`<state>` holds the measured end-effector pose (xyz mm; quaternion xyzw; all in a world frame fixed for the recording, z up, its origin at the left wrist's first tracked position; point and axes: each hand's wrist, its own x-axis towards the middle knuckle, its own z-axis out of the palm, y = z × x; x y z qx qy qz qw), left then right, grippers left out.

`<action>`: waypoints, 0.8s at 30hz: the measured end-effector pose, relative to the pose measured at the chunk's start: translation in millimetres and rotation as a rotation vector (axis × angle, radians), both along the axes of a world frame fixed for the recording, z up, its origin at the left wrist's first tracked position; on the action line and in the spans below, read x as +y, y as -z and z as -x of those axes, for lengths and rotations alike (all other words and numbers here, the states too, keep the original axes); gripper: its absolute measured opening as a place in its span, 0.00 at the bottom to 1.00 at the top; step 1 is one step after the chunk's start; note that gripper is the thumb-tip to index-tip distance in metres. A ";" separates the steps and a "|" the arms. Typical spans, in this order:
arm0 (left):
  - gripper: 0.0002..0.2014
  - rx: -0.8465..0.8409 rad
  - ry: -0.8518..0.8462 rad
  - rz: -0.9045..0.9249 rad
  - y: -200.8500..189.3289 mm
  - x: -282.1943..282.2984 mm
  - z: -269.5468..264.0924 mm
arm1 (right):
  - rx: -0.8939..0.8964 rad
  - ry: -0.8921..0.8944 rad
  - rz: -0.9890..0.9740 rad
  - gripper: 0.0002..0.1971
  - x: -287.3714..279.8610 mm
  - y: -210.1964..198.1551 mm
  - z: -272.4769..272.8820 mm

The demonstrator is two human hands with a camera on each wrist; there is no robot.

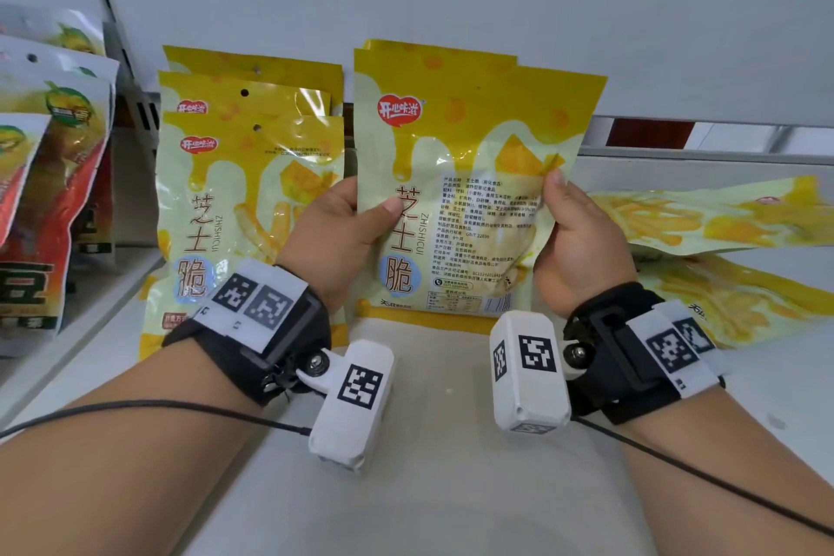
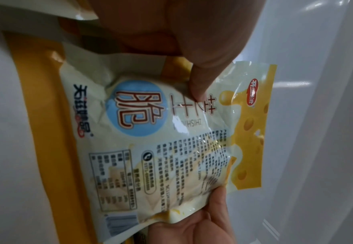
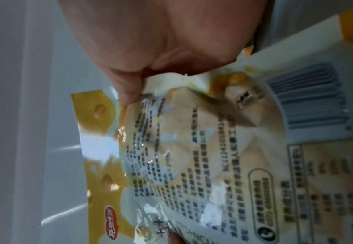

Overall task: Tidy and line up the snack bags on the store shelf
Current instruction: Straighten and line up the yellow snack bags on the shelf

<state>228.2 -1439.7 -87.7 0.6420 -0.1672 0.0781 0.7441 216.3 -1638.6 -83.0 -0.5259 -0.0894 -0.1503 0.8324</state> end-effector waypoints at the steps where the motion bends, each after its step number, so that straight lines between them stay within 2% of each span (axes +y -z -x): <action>1: 0.09 -0.004 0.002 -0.003 0.2 -0.3 0.0 | 0.008 0.002 -0.010 0.14 -0.3 0.5 -0.6; 6: 0.09 -0.013 0.000 0.025 1.1 -1.0 0.9 | 0.021 -0.009 -0.072 0.14 0.1 -0.6 -0.4; 8: 0.09 -0.014 -0.041 0.063 -0.1 -1.2 1.5 | 0.014 0.104 -0.006 0.06 -0.3 -2.7 2.1; 10: 0.09 -0.004 -0.093 0.121 -2.3 -1.7 1.5 | -0.005 0.286 0.073 0.08 -0.3 -4.5 7.5; 12: 0.10 0.010 -0.123 0.160 -5.3 -3.7 3.0 | -0.039 0.367 0.185 0.10 -0.1 -6.3 12.8; 14: 0.12 0.011 -0.108 0.146 -8.0 -7.8 6.0 | -0.025 0.307 0.321 0.10 3.2 -7.6 19.3; 17: 0.15 -0.035 -0.052 0.072 -13.9 -15.2 13.3 | 0.095 0.126 0.528 0.07 12.7 -10.5 28.3; 19: 0.15 -0.111 -0.044 -0.016 -20.4 -19.8 17.6 | 0.164 0.050 0.632 0.17 17.5 -12.5 32.3; 22: 0.19 -0.089 0.175 -0.039 -33.7 -32.8 24.9 | 0.210 0.074 0.741 0.36 18.4 -17.1 40.5; 24: 0.26 -0.029 0.314 -0.004 -42.8 -45.1 29.1 | 0.216 0.122 0.759 0.38 15.5 -21.4 48.1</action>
